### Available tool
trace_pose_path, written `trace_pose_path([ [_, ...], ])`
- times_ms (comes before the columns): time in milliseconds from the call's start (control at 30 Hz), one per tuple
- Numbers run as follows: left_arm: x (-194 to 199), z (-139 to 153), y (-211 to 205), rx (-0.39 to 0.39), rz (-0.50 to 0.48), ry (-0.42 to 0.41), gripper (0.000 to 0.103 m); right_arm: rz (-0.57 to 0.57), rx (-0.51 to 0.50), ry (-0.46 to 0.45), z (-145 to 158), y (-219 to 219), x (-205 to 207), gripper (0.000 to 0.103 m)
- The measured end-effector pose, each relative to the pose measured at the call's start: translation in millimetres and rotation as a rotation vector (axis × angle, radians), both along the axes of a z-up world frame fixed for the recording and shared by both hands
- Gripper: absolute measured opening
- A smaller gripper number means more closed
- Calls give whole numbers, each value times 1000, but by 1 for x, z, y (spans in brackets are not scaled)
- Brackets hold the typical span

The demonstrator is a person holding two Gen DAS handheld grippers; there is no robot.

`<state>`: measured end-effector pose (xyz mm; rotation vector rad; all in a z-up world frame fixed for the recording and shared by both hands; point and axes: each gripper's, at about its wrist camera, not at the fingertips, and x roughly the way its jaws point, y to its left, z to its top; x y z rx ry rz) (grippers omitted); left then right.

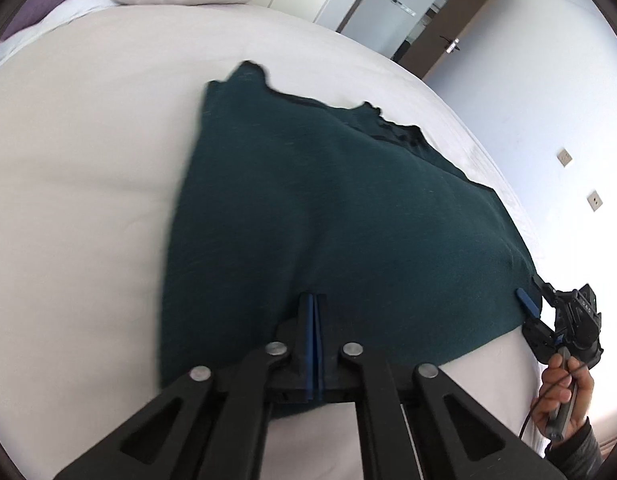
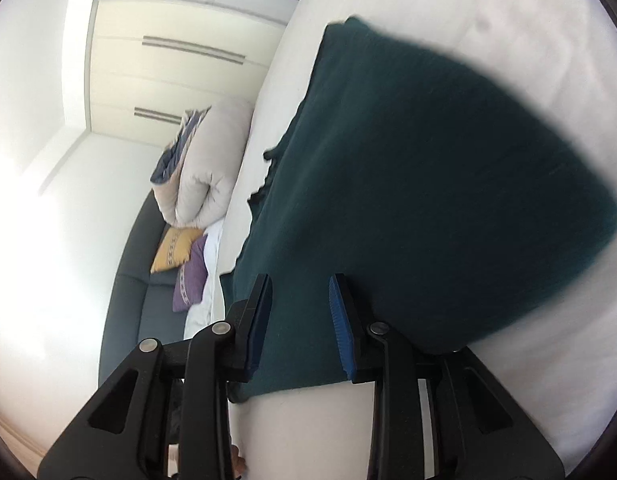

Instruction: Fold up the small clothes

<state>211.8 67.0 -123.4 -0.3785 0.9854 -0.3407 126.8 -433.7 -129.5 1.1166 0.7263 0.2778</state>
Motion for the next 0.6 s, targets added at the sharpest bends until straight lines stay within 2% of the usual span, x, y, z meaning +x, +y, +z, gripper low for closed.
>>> trace_pose_path([
  [133, -11, 1, 26, -63, 31, 15, 4, -171, -39, 7, 13, -64, -27, 27],
  [200, -17, 11, 34, -2, 76, 14, 8, -254, -54, 19, 23, -88, -45, 30],
  [233, -18, 20, 37, 0, 82, -7, 19, -293, -106, 22, 34, -95, -54, 33],
  [267, -19, 31, 37, 10, 90, -37, 42, -306, -126, -2, 45, -98, -59, 34],
  [300, -19, 42, 35, 27, 100, -76, 57, -304, -110, -40, 53, -98, -61, 34],
  [333, -16, 55, 31, 39, 108, -127, 79, -287, -83, -77, 61, -94, -58, 39],
  [367, -11, 64, 30, 30, 102, -165, 89, -265, -78, -94, 68, -88, -52, 50],
  [400, -3, 71, 20, 3, 78, -193, 91, -233, -92, -107, 76, -75, -41, 51],
  [467, 15, 77, 9, -36, 45, -193, 91, -115, -107, -132, 87, -37, -8, 51],
  [600, 71, 59, -18, -31, 39, -128, 89, 96, -135, -97, 84, 55, 78, 51],
])
